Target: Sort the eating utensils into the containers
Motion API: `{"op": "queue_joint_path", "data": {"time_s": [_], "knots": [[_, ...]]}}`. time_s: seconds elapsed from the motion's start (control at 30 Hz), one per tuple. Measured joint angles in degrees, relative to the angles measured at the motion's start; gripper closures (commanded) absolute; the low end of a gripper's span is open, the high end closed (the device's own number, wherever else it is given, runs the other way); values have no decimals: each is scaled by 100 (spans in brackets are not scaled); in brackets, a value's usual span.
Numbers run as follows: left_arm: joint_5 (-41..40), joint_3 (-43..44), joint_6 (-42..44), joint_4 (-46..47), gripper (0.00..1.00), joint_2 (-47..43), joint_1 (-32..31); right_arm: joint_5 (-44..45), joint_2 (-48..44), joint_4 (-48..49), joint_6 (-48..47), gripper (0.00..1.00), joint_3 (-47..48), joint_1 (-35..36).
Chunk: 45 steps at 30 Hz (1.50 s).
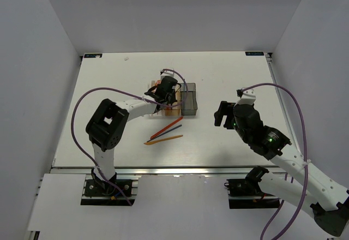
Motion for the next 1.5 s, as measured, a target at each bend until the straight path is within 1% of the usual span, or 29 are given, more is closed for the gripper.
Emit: {"op": "queue_joint_path", "data": {"time_s": [0.03, 0.1, 0.13, 0.17, 0.2, 0.3, 0.53, 0.73, 0.77, 0.8, 0.83, 0.87, 0.97, 1.13, 1.2, 1.23, 1.27, 1.37, 1.4, 1.5], "knots": [[26, 0, -9, -9, 82, 0, 0, 0, 0, 0, 0, 17, 0, 0], [72, 0, -15, -26, 80, 0, 0, 0, -2, 0, 0, 16, 0, 0], [90, 0, -13, -39, 76, 0, 0, 0, -2, 2, 0, 16, 0, 0], [98, 0, -17, -52, 67, -2, 0, 0, -2, 2, 2, 16, 0, 0], [114, 0, -2, -61, 66, 0, 0, 0, -2, 2, 0, 16, 0, 0], [133, 0, -33, -94, 64, -4, 0, 0, -11, 9, 0, 16, 0, 0], [131, 2, -31, -240, 64, -103, 0, 0, -15, 15, -2, 16, 0, 0], [146, 2, -57, -299, 63, -531, 0, 0, -17, 17, -4, 16, 0, 0], [157, 7, -55, -321, 60, -634, 0, 0, -17, 15, -9, 16, 0, -2], [173, 33, -35, -361, 54, -741, 0, 0, -17, 17, -17, 16, 0, -4], [208, 87, -2, -442, 38, -837, 0, 0, -17, 15, -22, 16, 0, -4], [243, 170, 74, -553, 28, -914, 0, -2, -17, 15, -28, 16, 0, -7], [409, 654, 313, -1097, 2, -1088, 0, -11, -31, 13, -74, 16, 0, -4], [857, 1123, 1058, -2463, 2, -1663, 0, -48, -188, 7, -175, 16, 0, -7], [1143, 1082, 1438, -3040, 2, -1993, -26, -85, -258, -2, -205, 16, 0, -7], [1202, 970, 1600, -3213, 2, -2166, -66, -101, -286, -4, -227, 16, 0, -7], [1213, 664, 1746, -3191, 4, -2452, -153, -125, -317, -7, -264, 16, 0, -7], [1340, -262, 2063, -3456, 37, -3250, -560, -166, -361, -9, -326, 16, 0, -7], [1436, -487, 2133, -3521, 44, -3414, -706, -184, -363, -11, -337, 16, 0, -7], [1591, -855, 2284, -3595, 48, -3462, -894, -293, -372, -13, -367, 16, 0, -7]]}}
